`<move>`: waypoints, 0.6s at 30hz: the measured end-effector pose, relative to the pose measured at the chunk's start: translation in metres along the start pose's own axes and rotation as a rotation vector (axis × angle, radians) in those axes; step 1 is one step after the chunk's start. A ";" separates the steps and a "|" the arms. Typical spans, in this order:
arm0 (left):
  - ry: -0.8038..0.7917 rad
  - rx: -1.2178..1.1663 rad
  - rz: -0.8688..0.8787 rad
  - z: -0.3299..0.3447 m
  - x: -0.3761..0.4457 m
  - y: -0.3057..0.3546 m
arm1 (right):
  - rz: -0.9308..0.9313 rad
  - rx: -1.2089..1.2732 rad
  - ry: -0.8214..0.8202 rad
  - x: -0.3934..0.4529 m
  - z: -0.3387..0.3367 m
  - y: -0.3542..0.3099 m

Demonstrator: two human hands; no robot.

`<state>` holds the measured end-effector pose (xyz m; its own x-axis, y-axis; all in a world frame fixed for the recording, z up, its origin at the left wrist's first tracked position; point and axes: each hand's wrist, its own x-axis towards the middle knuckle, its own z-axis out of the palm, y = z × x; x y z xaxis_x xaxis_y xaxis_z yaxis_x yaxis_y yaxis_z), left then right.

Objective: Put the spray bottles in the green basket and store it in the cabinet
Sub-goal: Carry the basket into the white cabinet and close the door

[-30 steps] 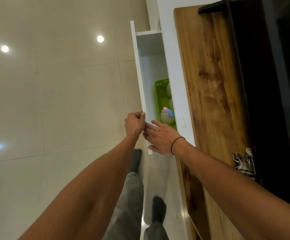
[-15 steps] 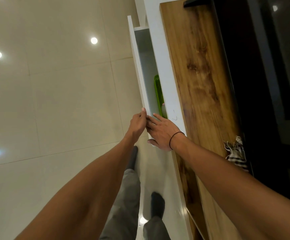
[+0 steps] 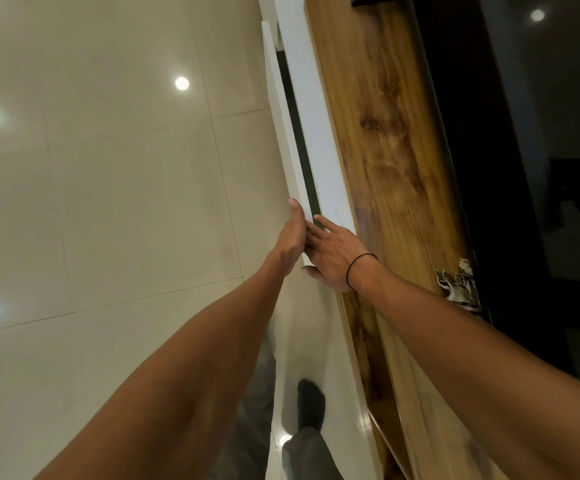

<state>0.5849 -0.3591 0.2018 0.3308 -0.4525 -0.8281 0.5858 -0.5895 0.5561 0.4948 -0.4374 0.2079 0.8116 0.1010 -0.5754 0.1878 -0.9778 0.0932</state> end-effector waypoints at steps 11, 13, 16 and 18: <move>-0.078 0.009 0.000 0.021 -0.026 -0.016 | 0.063 0.043 -0.035 -0.035 0.000 -0.011; -0.077 0.000 0.005 0.023 -0.034 -0.023 | 0.056 0.033 -0.029 -0.045 0.004 -0.016; -0.048 0.007 -0.012 0.023 -0.044 -0.034 | 0.067 0.063 -0.008 -0.056 0.011 -0.026; -0.050 0.017 0.004 0.026 -0.056 -0.046 | 0.077 0.052 -0.007 -0.069 0.017 -0.034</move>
<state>0.5205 -0.3239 0.2243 0.2956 -0.4872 -0.8217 0.5722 -0.5985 0.5607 0.4229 -0.4143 0.2311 0.8184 0.0245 -0.5741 0.0961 -0.9909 0.0947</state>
